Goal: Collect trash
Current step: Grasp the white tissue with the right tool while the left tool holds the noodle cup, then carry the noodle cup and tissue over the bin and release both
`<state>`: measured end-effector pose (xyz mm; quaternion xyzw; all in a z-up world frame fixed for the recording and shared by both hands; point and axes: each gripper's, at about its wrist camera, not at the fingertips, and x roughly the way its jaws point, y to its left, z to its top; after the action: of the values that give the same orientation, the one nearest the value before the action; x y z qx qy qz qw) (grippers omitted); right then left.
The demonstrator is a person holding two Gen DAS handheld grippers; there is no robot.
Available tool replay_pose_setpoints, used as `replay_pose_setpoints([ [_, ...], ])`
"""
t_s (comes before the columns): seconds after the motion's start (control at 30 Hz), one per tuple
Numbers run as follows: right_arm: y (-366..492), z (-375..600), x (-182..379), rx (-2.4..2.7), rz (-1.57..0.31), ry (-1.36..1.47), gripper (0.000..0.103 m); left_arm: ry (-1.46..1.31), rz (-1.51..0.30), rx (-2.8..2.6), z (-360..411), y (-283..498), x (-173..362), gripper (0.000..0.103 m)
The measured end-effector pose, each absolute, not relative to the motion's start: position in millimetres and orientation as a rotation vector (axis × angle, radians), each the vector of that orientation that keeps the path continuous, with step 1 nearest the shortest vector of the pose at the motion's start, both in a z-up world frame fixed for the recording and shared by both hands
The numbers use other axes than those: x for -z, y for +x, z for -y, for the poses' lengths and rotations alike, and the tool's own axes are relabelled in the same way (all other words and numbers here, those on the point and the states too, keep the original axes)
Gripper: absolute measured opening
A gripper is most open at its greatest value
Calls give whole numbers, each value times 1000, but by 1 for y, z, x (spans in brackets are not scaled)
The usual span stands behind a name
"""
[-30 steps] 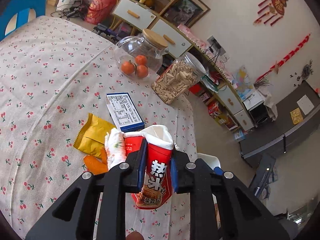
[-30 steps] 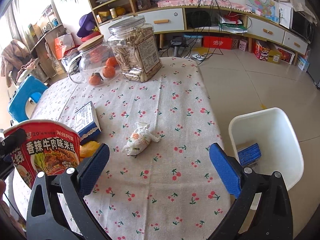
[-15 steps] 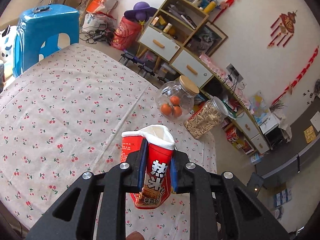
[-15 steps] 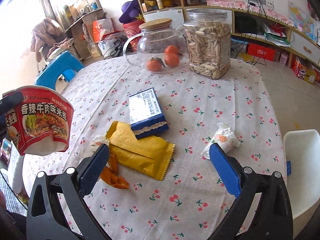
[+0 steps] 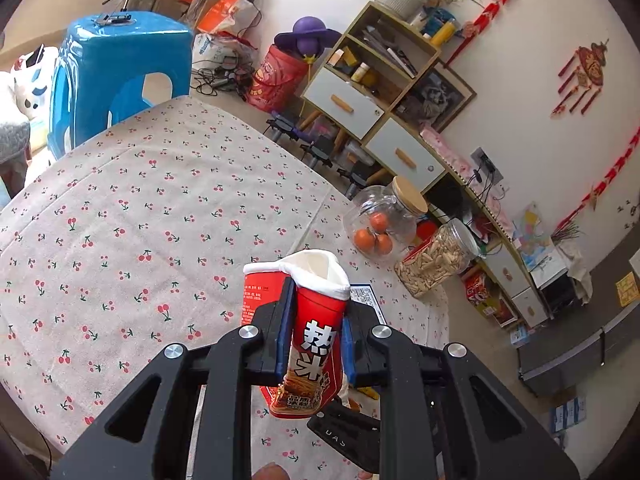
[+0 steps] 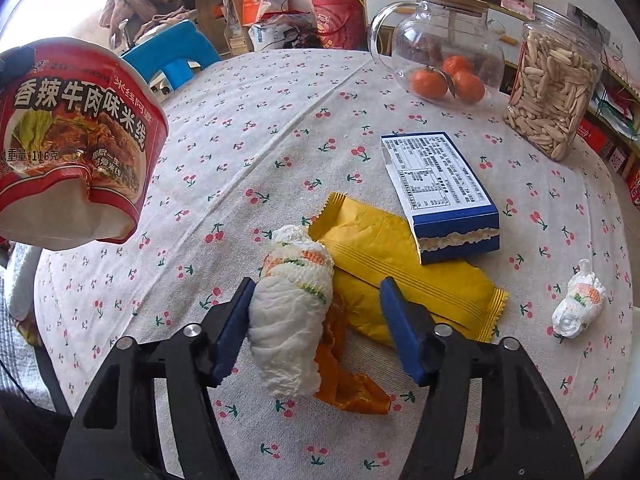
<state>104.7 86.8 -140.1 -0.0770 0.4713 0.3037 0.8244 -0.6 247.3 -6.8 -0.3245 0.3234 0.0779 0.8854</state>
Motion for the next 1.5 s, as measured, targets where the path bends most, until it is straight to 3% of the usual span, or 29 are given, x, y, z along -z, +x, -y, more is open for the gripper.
replay_pose_setpoints([
  [0.03, 105, -85, 139, -653, -998, -146, 39, -677, -670, -163, -248, -1, 7, 20],
  [0.1, 106, -81, 134, -669, -983, -112, 34, -674, -665, -166, -248, -2, 6, 20],
  [0.7, 103, -8, 50, -639, -741, 114, 33, -667, -604, -120, -219, -5, -19, 20],
  [1.5, 100, 131, 20, -346, -618, 130, 33, -554, -617, 88, -89, 29, -33, 20],
])
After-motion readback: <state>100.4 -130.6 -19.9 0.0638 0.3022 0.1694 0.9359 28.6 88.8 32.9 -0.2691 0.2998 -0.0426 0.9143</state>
